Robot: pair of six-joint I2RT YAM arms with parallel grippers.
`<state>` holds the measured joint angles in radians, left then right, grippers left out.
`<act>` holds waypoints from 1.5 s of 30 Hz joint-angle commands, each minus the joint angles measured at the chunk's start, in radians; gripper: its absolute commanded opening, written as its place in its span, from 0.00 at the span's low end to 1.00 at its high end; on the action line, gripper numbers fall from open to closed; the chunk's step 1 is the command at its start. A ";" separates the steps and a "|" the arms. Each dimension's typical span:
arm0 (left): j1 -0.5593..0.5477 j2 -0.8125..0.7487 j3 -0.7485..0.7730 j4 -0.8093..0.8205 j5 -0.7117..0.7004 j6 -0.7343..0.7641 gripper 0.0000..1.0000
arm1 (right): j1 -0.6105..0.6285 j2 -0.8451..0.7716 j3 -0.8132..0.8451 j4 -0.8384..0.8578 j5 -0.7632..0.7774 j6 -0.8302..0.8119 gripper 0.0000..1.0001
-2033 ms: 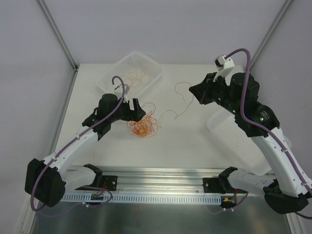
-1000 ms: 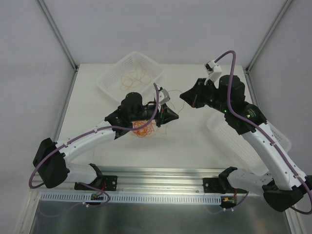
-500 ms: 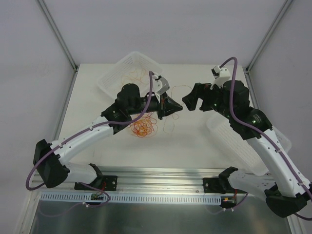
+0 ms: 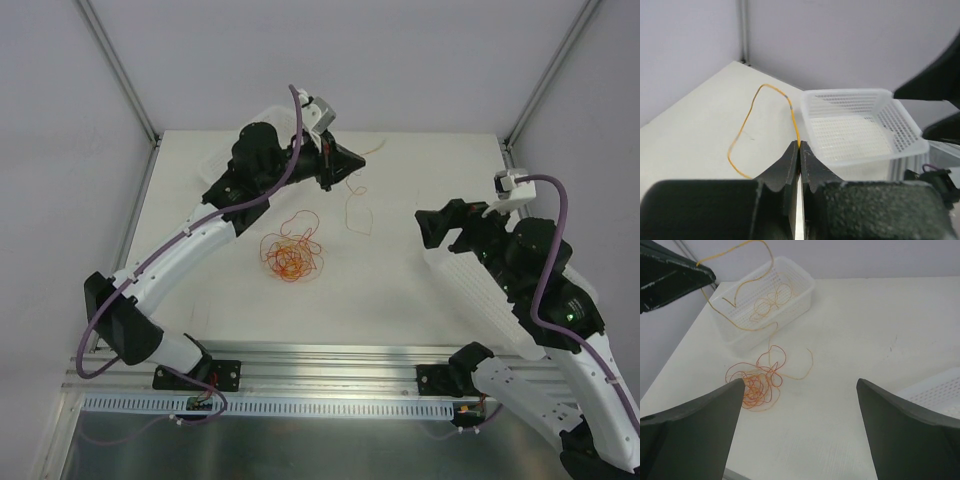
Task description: Untangle the cables
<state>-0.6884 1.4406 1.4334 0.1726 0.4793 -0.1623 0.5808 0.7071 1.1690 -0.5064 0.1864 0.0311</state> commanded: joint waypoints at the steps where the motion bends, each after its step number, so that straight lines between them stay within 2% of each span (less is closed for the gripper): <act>1: 0.068 0.029 0.103 -0.008 -0.047 -0.017 0.00 | -0.003 -0.017 -0.020 0.040 0.074 -0.026 1.00; 16: 0.355 0.262 0.386 -0.012 -0.096 0.006 0.00 | -0.003 0.028 -0.037 -0.023 0.021 -0.063 1.00; 25: 0.493 0.446 0.343 -0.002 -0.140 0.055 0.00 | -0.004 0.046 -0.025 -0.096 0.005 -0.096 1.00; 26: 0.506 0.463 0.335 -0.004 -0.146 0.058 0.02 | -0.004 0.046 -0.025 -0.104 0.005 -0.096 0.99; 27: 0.513 0.486 0.314 -0.005 -0.146 0.055 0.15 | -0.004 0.045 -0.026 -0.110 0.007 -0.092 0.99; 30: 0.524 0.491 0.250 -0.016 -0.154 0.055 0.40 | -0.004 0.049 -0.025 -0.126 0.004 -0.092 1.00; 31: 0.524 0.480 0.230 -0.021 -0.160 0.055 0.54 | -0.004 0.051 -0.025 -0.132 0.004 -0.092 1.00; 34: 0.524 0.410 0.142 -0.031 -0.166 0.041 0.76 | -0.004 0.069 -0.022 -0.146 -0.004 -0.091 1.00; 38: 0.523 0.281 0.053 -0.093 -0.183 0.024 0.87 | -0.003 0.121 -0.012 -0.155 -0.056 -0.091 1.00; 41: 0.518 0.135 -0.031 -0.156 -0.183 -0.002 0.91 | -0.004 0.186 -0.011 -0.146 -0.122 -0.088 1.00; 45: 0.483 -0.026 -0.210 -0.221 -0.206 -0.020 0.89 | -0.003 0.267 -0.012 -0.112 -0.231 -0.074 1.00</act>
<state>-0.1726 1.5494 1.3056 -0.0017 0.2935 -0.1585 0.5800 0.9375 1.1240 -0.6510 0.0635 -0.0444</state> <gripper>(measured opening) 0.898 0.993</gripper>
